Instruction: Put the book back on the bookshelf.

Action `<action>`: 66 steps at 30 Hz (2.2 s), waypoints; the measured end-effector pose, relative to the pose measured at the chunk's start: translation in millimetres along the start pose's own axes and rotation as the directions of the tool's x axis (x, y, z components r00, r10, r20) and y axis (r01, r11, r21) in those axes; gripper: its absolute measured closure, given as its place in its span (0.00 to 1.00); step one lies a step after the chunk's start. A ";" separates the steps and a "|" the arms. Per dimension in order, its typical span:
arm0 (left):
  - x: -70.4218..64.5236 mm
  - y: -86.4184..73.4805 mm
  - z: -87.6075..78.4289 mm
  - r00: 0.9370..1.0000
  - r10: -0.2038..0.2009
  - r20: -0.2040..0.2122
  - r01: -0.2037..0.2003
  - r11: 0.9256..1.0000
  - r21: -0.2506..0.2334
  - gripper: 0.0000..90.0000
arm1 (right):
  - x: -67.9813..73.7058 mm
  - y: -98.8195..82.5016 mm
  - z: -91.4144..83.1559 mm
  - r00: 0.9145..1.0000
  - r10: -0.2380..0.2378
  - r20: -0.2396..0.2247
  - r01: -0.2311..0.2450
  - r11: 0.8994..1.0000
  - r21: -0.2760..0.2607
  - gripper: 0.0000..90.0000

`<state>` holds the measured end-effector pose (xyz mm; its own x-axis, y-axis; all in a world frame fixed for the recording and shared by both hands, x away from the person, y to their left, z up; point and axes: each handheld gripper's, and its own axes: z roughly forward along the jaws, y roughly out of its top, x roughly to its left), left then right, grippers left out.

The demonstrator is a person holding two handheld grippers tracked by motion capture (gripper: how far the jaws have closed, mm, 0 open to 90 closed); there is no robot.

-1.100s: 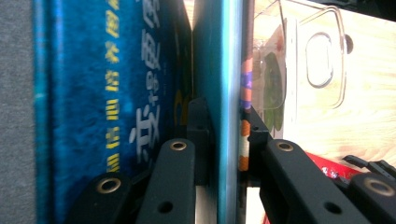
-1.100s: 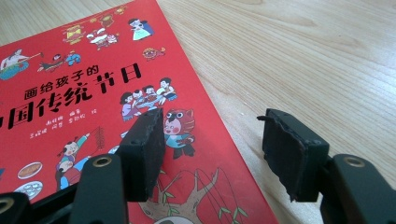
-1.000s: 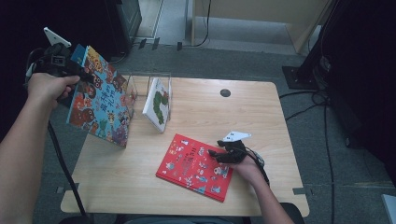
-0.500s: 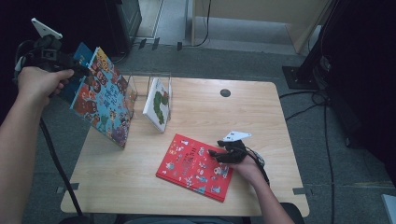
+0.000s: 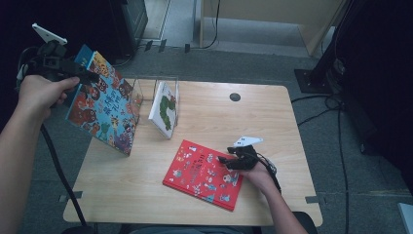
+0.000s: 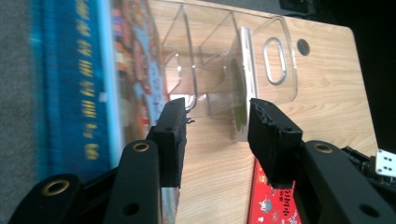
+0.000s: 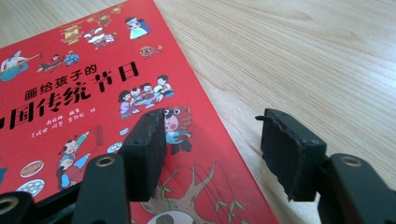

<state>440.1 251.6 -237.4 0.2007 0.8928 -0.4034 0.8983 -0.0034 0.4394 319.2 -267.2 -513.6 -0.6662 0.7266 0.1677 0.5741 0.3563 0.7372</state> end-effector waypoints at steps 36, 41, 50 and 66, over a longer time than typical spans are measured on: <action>-48.5 -115.3 63.6 0.984 0.161 0.070 -0.162 0.987 0.011 0.58 | -11.8 12.1 -7.8 1.000 -0.027 -0.010 0.027 1.000 -0.012 0.62; -49.5 -128.0 75.6 0.983 0.164 0.077 -0.165 0.986 0.008 0.58 | -11.7 12.2 -7.7 1.000 -0.024 -0.014 0.024 1.000 -0.006 0.64; -55.1 -147.9 93.1 0.977 0.200 0.075 -0.200 0.980 -0.001 0.58 | -14.5 10.6 -6.9 1.000 -0.016 -0.018 0.016 1.000 0.008 0.71; -61.2 -186.5 121.4 0.976 0.203 0.083 -0.204 0.979 -0.001 0.66 | -14.3 10.1 -5.4 0.999 -0.011 -0.033 0.011 1.000 0.015 0.74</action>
<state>307.8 142.9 -392.1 0.4107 0.8329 -0.3710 0.8382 -0.1848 0.5131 332.0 -277.1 -505.1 -0.6877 0.7031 0.1810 0.5736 0.3734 0.7290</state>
